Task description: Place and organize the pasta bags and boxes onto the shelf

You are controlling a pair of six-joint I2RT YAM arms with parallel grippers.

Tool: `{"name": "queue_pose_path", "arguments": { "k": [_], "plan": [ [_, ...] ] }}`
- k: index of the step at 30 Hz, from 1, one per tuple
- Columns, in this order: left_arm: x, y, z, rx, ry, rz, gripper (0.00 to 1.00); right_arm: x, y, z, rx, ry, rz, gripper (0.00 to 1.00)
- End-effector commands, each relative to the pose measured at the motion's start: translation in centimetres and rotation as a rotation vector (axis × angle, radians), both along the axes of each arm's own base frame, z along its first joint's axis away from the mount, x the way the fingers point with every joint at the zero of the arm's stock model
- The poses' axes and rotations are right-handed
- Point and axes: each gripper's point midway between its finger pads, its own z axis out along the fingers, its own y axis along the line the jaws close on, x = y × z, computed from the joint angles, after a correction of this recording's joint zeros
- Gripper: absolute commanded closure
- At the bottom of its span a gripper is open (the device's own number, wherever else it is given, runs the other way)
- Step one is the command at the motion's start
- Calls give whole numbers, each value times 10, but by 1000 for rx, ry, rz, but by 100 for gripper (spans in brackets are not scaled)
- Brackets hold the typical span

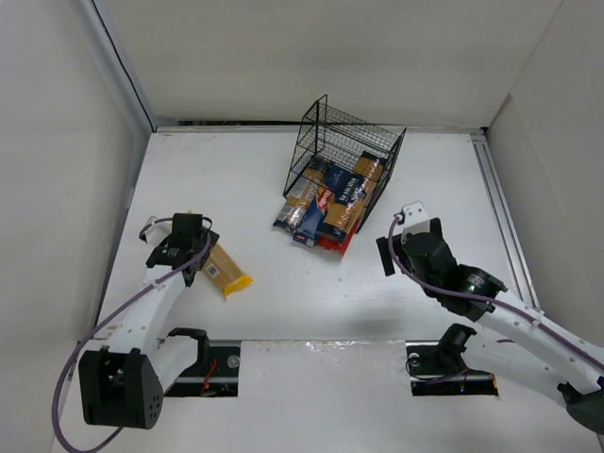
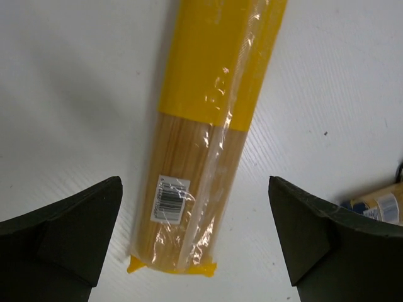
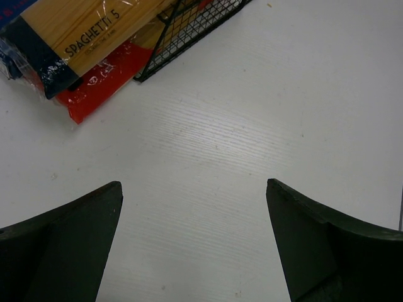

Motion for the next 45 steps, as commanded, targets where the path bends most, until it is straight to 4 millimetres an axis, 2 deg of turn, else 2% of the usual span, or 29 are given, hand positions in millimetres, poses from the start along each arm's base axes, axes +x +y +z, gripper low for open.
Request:
{"name": "queue_pose_path", "arguments": {
  "k": [1, 2, 4, 5, 12, 15, 17, 18, 20, 21, 23, 24, 26, 29, 30, 33, 35, 36, 37, 38, 40, 41, 42, 44, 45],
  "plan": [
    [14, 2, -11, -30, -1, -20, 1, 5, 4, 2, 13, -19, 9, 0],
    [13, 2, -24, -22, 51, -26, 1, 5, 4, 2, 13, -19, 9, 0],
    [22, 2, -26, -15, 70, -34, 1, 4, 3, 0, 7, -12, 9, 0],
    [22, 0, -37, -15, 124, -50, 1, 5, 4, 5, 14, -20, 9, 0],
    [28, -11, -59, -11, 226, -137, 1, 4, -2, 2, 5, -10, -13, 0],
    [20, -13, -67, 4, 254, -150, 11, 5, -3, 3, 10, -12, -25, 0],
    [18, -12, -72, 10, 267, -160, 24, 5, -5, 3, 19, -11, -39, 0],
    [16, -14, -76, 3, 270, -165, 34, 5, -5, 3, 19, -11, -39, 0],
    [15, -17, -81, -5, 275, -201, 45, 5, -5, 3, 19, -11, -39, 0],
    [17, -22, -81, -21, 270, -226, 68, 5, -5, 3, 19, -11, -39, 0],
    [17, -27, -81, -18, 272, -283, 100, 4, -5, 1, 20, -3, -43, 0],
    [15, -27, -79, -12, 273, -293, 100, 4, -5, 1, 20, -2, -44, 0],
    [32, -33, -46, 21, 168, -343, 100, 3, -9, 3, 20, -9, -51, 0],
    [50, -61, 11, 57, -19, -503, 100, 1, -11, 7, 31, -20, -51, 0],
    [57, -79, 47, 58, -156, -583, 100, 0, -14, 6, 30, -25, -59, 0],
    [59, -109, 118, 92, -393, -761, 100, -2, -17, 9, 34, -36, -67, 3],
    [59, -127, 154, 122, -487, -843, 100, -4, -20, 5, 26, -29, -67, 3],
    [57, -131, 163, 155, -500, -883, 100, -3, -21, 6, 23, -33, -74, 3],
    [58, -138, 161, 167, -475, -918, 100, -4, -24, 4, 15, -26, -83, 3],
    [58, -153, 175, 179, -504, -973, 100, -4, -26, 7, 20, -36, -91, 3],
    [63, -168, 166, 226, -456, -1032, 100, -3, -28, 7, 16, -41, -100, 3],
    [60, -183, 165, 236, -453, -1078, 100, -5, -30, 8, 16, -41, -100, 3],
    [65, -185, 169, 259, -453, -1061, 100, -5, -30, 8, 16, -41, -100, 3],
    [69, -196, 162, 288, -424, -1085, 100, -6, -33, 8, 10, -45, -111, 3],
    [69, -204, 166, 300, -442, -1103, 100, -6, -33, 8, 10, -45, -111, 3]
  ]
}}
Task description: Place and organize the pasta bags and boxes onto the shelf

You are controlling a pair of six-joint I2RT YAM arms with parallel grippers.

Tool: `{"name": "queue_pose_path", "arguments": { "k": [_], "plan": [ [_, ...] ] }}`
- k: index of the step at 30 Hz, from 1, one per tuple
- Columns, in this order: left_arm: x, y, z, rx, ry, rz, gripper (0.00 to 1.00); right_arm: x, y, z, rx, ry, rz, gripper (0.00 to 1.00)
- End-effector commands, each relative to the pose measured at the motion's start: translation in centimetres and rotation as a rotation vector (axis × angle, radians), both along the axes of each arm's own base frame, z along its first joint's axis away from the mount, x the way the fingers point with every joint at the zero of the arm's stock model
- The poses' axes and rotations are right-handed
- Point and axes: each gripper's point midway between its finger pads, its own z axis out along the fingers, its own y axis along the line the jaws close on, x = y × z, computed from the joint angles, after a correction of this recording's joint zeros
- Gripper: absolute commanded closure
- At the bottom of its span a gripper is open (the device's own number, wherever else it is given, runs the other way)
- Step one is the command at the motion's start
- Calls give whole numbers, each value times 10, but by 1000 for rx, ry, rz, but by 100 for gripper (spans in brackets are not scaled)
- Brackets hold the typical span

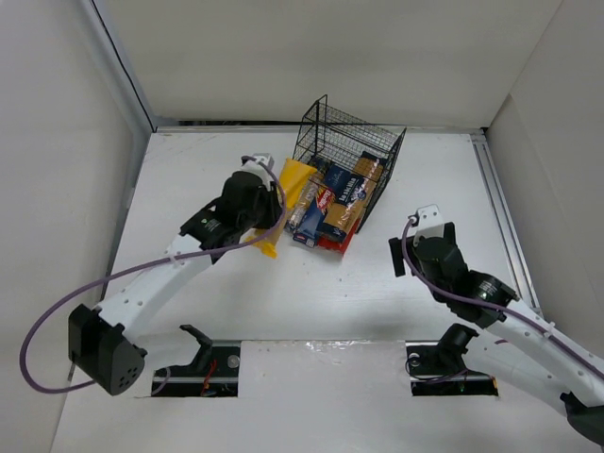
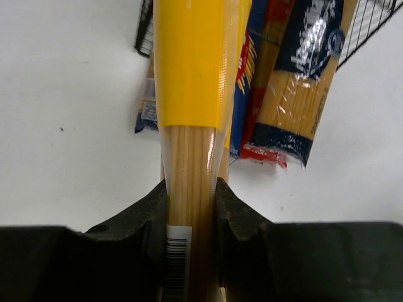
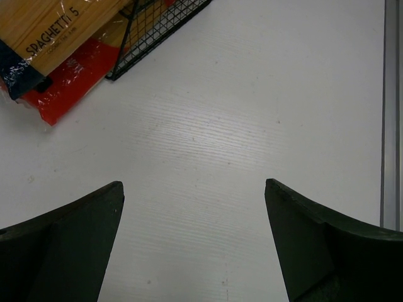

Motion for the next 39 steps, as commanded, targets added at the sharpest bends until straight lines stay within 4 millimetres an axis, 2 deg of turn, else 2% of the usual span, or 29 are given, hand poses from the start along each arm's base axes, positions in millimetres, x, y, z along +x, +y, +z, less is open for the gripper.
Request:
{"name": "queue_pose_path", "arguments": {
  "k": [1, 3, 8, 9, 12, 13, 26, 33, 34, 36, 38, 39],
  "plan": [
    [16, -18, 38, 12, -154, -29, 100, 0, -8, 9, 17, -33, -37, 3],
    [18, -32, 48, 11, -213, -68, 100, 0, -9, 10, 13, -37, -44, 3],
    [30, -42, 56, 29, -252, -61, 100, -1, -14, 14, 7, -46, -61, 3],
    [32, -49, 53, 37, -255, -78, 100, -1, -14, 14, 7, -46, -61, 3],
    [37, -53, 54, 43, -261, -81, 100, 0, -16, 14, 3, -49, -69, 3],
    [41, -54, 48, 54, -254, -72, 100, 0, -16, 14, 3, -49, -69, 3],
    [69, -77, 47, 94, -304, -97, 100, -2, -22, 18, -7, -60, -92, 3],
    [94, -93, 52, 114, -363, -101, 100, -1, -24, 19, -10, -63, -100, 3],
    [99, -97, 44, 124, -350, -103, 100, -2, -25, 18, -17, -57, -100, 3],
    [108, -99, 46, 141, -359, -85, 100, -2, -24, 16, -24, -51, -100, 3],
    [117, -104, 35, 168, -352, -84, 100, -1, -26, 16, -27, -54, -107, 3],
    [122, -108, 39, 159, -364, -81, 100, -1, -28, 16, -28, -54, -117, 2]
  ]
}}
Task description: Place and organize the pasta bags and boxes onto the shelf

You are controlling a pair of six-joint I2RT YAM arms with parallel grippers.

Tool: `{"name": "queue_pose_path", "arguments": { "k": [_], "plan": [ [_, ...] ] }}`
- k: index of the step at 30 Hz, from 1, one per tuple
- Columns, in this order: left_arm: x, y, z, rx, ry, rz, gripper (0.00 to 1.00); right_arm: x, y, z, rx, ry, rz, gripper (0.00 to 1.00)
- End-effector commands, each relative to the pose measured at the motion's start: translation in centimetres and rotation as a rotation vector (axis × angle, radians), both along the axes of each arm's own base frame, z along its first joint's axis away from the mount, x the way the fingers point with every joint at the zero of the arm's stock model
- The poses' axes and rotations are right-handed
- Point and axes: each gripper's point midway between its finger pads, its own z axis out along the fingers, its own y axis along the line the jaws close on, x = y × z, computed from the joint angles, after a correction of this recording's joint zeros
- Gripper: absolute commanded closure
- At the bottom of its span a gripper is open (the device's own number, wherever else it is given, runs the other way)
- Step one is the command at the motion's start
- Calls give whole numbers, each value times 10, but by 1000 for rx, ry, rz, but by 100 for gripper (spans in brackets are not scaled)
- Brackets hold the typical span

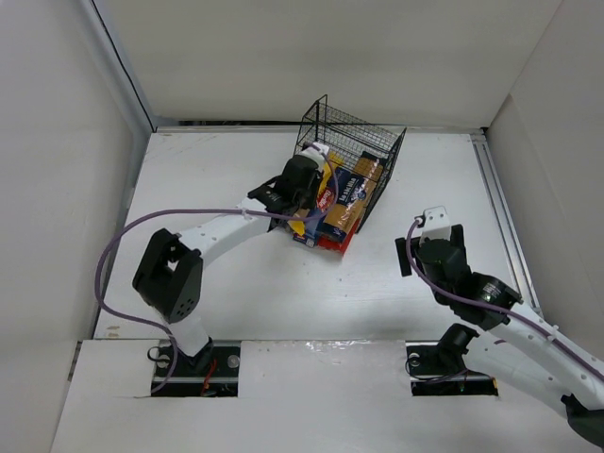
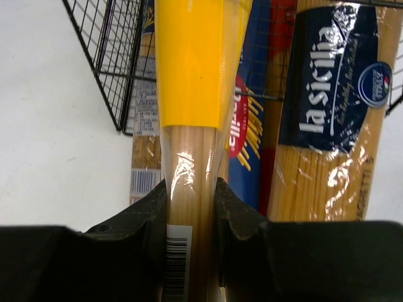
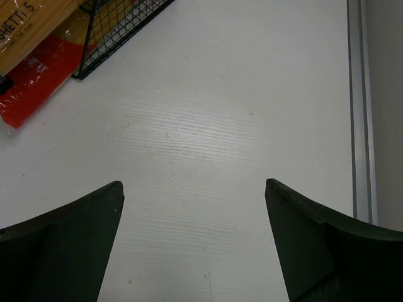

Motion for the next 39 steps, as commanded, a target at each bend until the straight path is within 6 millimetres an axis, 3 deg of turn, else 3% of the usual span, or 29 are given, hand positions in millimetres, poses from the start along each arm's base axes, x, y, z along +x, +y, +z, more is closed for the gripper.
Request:
{"name": "queue_pose_path", "arguments": {
  "k": [1, 4, 5, 8, 11, 15, 16, 17, 19, 20, 22, 25, 27, 28, 29, 30, 31, 32, 33, 34, 35, 36, 38, 39],
  "plan": [
    [40, -25, 88, -142, -266, 14, 100, 3, -5, 12, 10, -29, -39, 2],
    [60, -31, 87, -136, -295, 29, 100, 4, -5, 10, 2, -21, -39, 2],
    [65, -35, 79, -126, -283, 29, 100, 4, -5, 10, 2, -21, -39, 2],
    [80, -35, 85, -144, -303, 41, 100, 5, -4, 7, 2, -13, -43, 1],
    [83, -43, 76, -150, -295, 20, 100, 5, -3, 6, -5, -7, -42, 1],
    [89, -51, 80, -165, -293, 14, 100, 5, -4, 2, -21, 9, -42, 1],
    [88, -51, 71, -142, -259, 5, 91, 5, -4, 2, -13, 9, -46, 1],
    [88, -52, 77, -143, -260, 5, 66, 4, -5, 0, -20, 15, -46, 1],
    [84, -51, 62, -122, -212, 0, 49, 4, -4, 0, -10, 15, -51, 1],
    [82, -50, 65, -129, -207, 5, 36, 2, -6, 1, -9, 14, -51, 1],
    [79, -46, 65, -129, -201, 20, 25, 2, -4, 6, 10, 3, -43, 1],
    [67, -34, 69, -131, -180, 40, 19, 0, -3, 9, 33, -5, -28, 1],
    [57, -27, 88, -161, -194, 48, 18, -2, -3, 8, 36, 0, -20, 1],
    [50, -21, 85, -167, -175, 69, 18, -3, -4, 12, 41, -5, -20, 1],
    [40, -14, 105, -203, -193, 77, 14, -4, -3, 11, 44, -1, -13, 1],
    [32, -6, 108, -209, -178, 95, 0, -5, -3, 13, 50, 2, -17, 1],
    [14, 8, 117, -250, -163, 132, 0, -7, -5, 15, 54, 8, -22, 1],
    [12, 12, 102, -251, -134, 162, 0, -8, -5, 15, 53, 19, -27, 1],
    [-6, 29, 122, -300, -151, 199, 0, -9, -6, 13, 45, 26, -27, 1],
    [-21, 37, 120, -320, -136, 235, 0, -10, -7, 17, 54, 34, -36, 1],
    [-34, 57, 99, -292, -112, 316, 0, -11, -7, 17, 44, 45, -37, 1],
    [-58, 75, 108, -367, -98, 384, 0, -12, -8, 15, 49, 51, -43, 1],
    [-82, 99, 96, -421, -64, 490, 0, -11, -4, 17, 55, 56, -34, 1],
    [-95, 113, 70, -408, -24, 541, 0, -11, -4, 17, 55, 56, -34, 1]
  ]
}}
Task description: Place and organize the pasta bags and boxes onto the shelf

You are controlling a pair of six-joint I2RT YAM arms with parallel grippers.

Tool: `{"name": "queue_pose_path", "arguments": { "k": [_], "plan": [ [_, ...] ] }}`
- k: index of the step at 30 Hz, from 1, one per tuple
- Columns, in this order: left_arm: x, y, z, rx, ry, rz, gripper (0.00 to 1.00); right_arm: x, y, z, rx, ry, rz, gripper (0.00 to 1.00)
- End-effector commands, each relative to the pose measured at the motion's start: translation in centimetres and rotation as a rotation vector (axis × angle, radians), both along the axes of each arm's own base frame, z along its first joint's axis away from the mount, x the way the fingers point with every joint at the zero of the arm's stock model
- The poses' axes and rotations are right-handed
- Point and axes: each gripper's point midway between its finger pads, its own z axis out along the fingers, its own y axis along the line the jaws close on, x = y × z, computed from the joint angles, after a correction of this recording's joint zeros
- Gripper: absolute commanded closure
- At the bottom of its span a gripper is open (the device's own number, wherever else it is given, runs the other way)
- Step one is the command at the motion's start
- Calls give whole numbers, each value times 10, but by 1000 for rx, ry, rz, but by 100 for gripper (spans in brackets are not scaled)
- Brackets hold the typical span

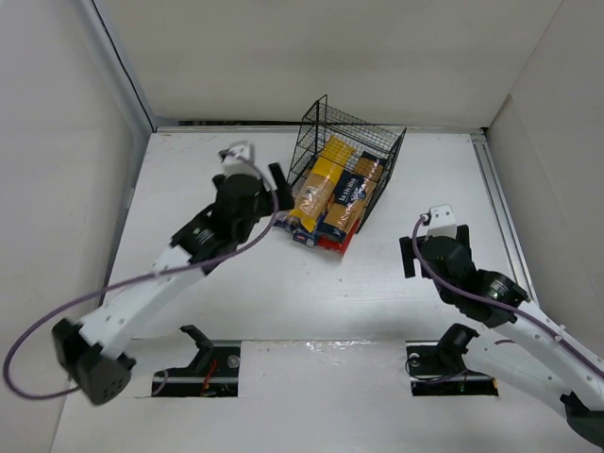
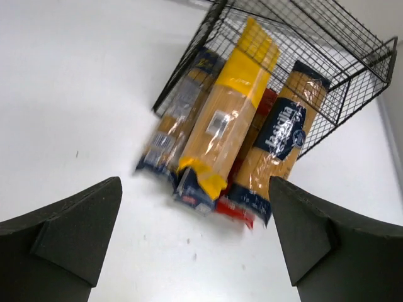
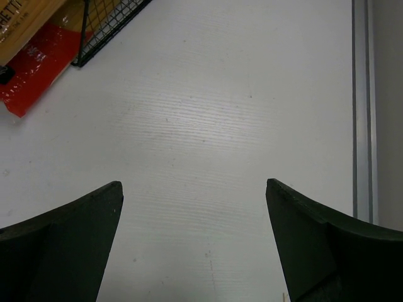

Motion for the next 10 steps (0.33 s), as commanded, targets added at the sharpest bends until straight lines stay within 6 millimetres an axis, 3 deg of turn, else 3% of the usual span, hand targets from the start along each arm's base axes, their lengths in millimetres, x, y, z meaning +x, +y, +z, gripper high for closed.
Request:
{"name": "queue_pose_path", "arguments": {
  "k": [1, 4, 10],
  "plan": [
    [-47, 52, -44, -138, 141, 239, 0, -1, 2, 12, 41, -2, -2, 1],
    [-69, 61, -74, -152, 199, 229, 0, -2, 6, 14, 57, 1, 16, 1],
    [-80, 66, -77, -173, 205, 217, 0, -7, 5, 19, 81, -15, 38, 1]
  ]
}}
